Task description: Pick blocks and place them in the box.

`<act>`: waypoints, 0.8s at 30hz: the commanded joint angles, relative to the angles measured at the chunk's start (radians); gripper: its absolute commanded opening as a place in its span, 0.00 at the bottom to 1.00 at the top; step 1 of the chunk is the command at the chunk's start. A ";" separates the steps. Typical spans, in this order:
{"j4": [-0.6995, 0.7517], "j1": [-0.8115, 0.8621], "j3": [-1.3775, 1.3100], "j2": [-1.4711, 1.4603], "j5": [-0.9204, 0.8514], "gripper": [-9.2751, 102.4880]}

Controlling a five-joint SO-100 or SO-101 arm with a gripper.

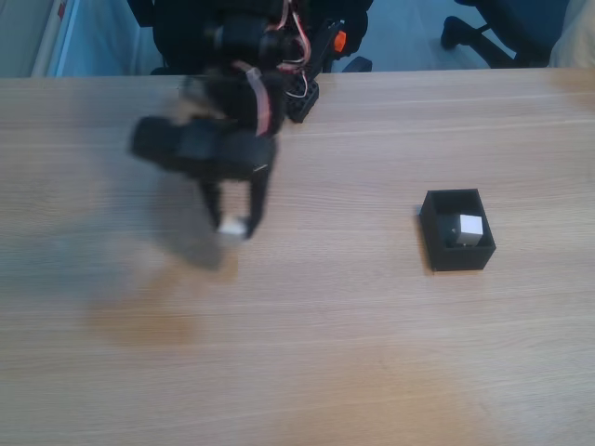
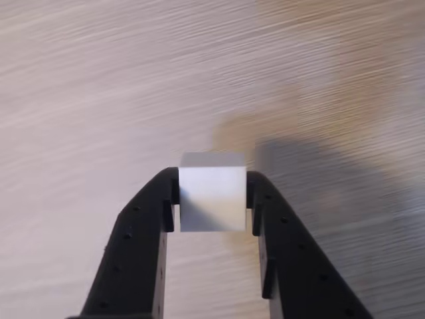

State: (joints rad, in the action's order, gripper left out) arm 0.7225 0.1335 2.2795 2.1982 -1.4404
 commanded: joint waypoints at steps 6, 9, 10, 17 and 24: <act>0.158 -0.428 0.044 0.318 0.158 0.08; 0.183 -0.560 0.084 0.382 0.186 0.08; 0.187 -0.600 0.097 0.399 0.196 0.08; 0.147 -0.813 0.104 0.377 0.272 0.08; 0.078 -0.919 -0.008 0.187 0.324 0.08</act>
State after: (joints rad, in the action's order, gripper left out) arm 0.8314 -0.7517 2.3608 2.4390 -1.1351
